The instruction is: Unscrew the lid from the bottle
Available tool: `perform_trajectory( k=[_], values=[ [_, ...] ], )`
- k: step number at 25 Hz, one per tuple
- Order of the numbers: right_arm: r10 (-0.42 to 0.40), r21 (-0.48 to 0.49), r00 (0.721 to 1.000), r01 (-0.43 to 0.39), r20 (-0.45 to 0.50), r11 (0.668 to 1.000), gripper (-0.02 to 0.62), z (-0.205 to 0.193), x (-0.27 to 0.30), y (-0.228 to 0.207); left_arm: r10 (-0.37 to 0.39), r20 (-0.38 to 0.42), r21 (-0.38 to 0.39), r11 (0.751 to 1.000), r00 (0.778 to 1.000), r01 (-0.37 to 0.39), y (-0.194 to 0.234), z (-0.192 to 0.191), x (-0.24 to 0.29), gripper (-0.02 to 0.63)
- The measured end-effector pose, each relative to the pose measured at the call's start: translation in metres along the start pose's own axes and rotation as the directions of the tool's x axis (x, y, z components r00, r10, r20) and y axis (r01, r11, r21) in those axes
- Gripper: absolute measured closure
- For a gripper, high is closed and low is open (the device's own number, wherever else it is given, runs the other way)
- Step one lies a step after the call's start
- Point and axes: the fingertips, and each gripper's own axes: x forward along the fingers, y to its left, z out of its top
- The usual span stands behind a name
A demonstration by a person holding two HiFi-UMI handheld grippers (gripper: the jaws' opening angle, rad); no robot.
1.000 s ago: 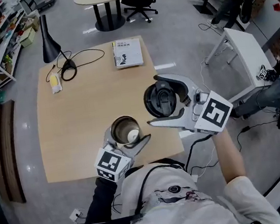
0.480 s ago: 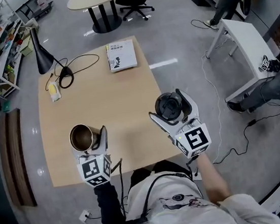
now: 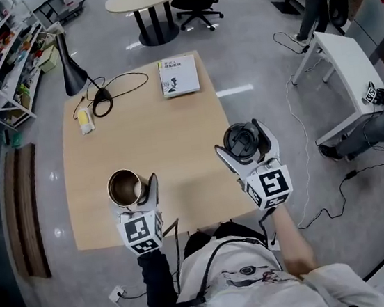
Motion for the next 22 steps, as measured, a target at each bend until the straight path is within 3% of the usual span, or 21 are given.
perform_trajectory(
  k=[8,22],
  values=[
    [-0.021,-0.010,1.000,0.021,0.012,1.000,0.103,0.008,0.003,0.014,-0.037,0.035,0.005,0.999,0.999,0.037,0.011,0.013,0.001,0.187],
    [-0.011,-0.027,1.000,0.011,0.000,1.000,0.103,0.010,0.017,0.025,-0.083,0.018,0.013,0.997,0.996,0.083,0.019,0.009,0.008,0.187]
  ],
)
